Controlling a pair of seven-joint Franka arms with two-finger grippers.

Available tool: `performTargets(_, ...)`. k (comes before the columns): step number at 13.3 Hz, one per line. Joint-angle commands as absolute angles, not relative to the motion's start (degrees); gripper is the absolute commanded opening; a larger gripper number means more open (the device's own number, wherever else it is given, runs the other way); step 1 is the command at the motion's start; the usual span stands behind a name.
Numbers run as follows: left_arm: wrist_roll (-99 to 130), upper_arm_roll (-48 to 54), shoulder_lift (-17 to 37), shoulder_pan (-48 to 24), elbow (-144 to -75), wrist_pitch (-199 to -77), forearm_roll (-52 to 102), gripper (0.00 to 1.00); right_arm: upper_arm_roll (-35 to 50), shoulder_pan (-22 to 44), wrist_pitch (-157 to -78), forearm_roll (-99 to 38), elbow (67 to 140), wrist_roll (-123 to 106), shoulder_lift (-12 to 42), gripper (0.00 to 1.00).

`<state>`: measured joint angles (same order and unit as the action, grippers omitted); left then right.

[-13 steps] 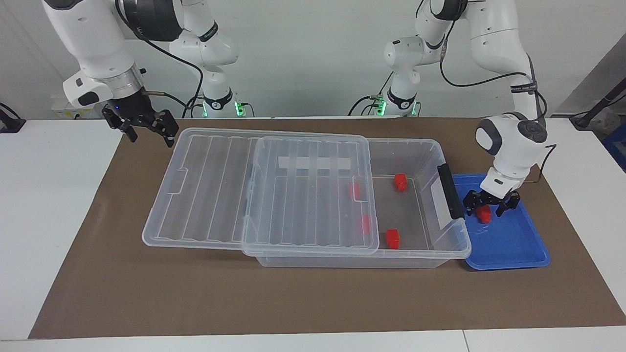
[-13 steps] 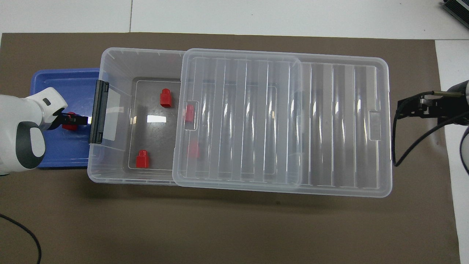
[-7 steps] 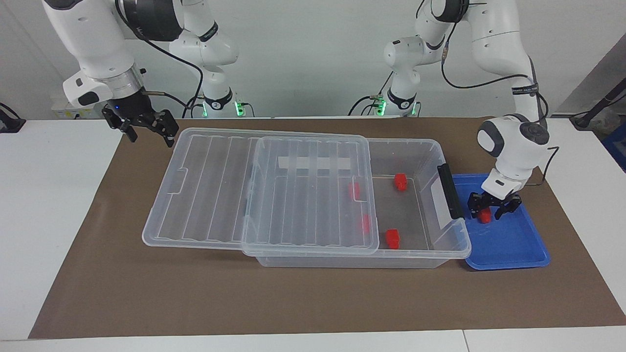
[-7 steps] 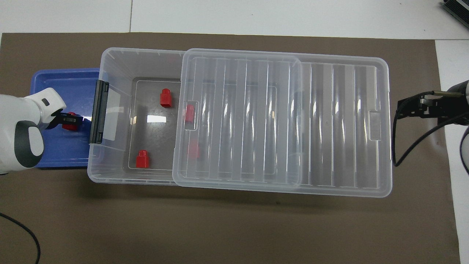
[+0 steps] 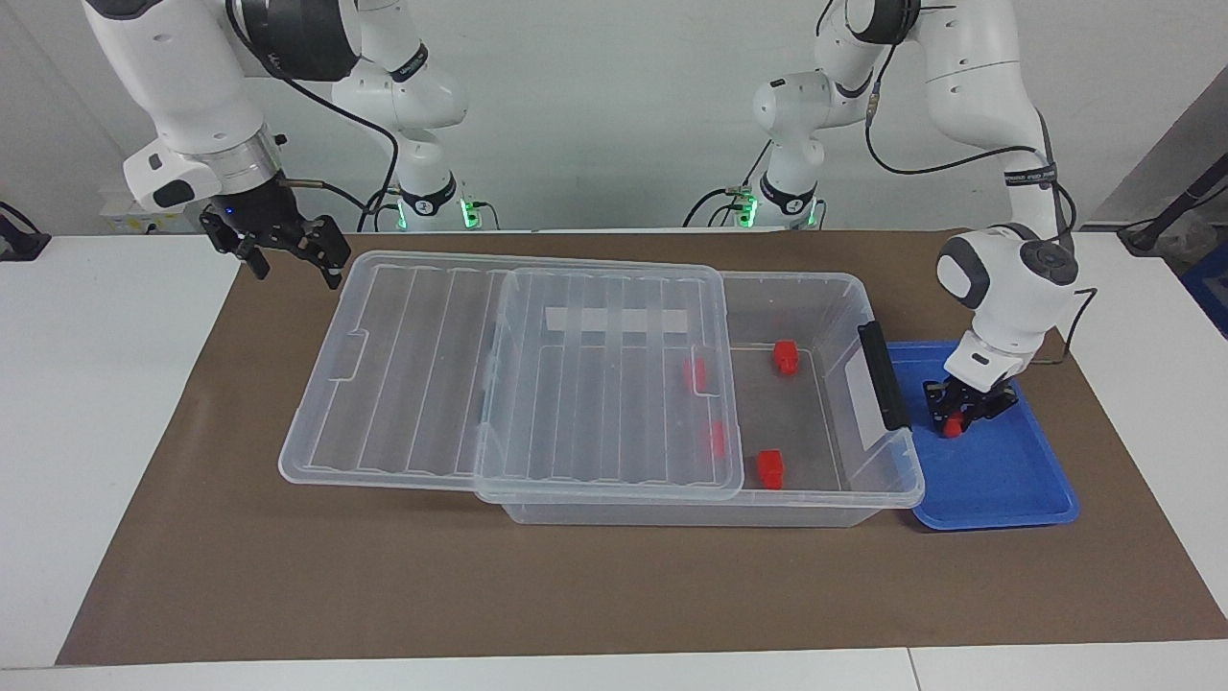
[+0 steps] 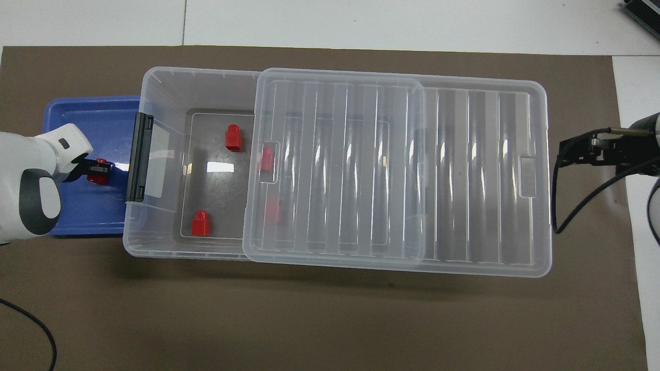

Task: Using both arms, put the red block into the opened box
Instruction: 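Lift the red block and carry it over the open box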

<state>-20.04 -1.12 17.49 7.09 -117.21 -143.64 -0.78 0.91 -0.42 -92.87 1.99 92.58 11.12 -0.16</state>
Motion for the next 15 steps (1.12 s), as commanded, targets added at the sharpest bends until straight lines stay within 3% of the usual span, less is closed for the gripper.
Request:
performTargets(1, -19.9, -1.1, 17.1, 7.2, -110.4, -131.8, -0.9, 0.00, 1.2, -0.8, -92.4, 2.1, 92.7, 11.9, -0.5, 1.00)
performTargets(5, -17.4, -1.1, 15.9, 6.5, -95.5, -108.2, 1.7, 0.00, 1.2, -0.8, -92.4, 2.1, 92.7, 11.9, -0.5, 1.00)
performTargets(8, -9.0, -0.3, 14.8, 5.8, -88.3, -96.9, 5.4, 0.00, 1.2, -0.8, -92.4, 2.1, 92.7, 12.0, -0.5, 1.00)
performTargets(15, 22.4, 2.3, 13.5, -8.2, -88.4, -101.8, 9.5, 0.00, 1.2, -0.8, -90.6, 2.1, 93.2, 11.9, -0.9, 1.00)
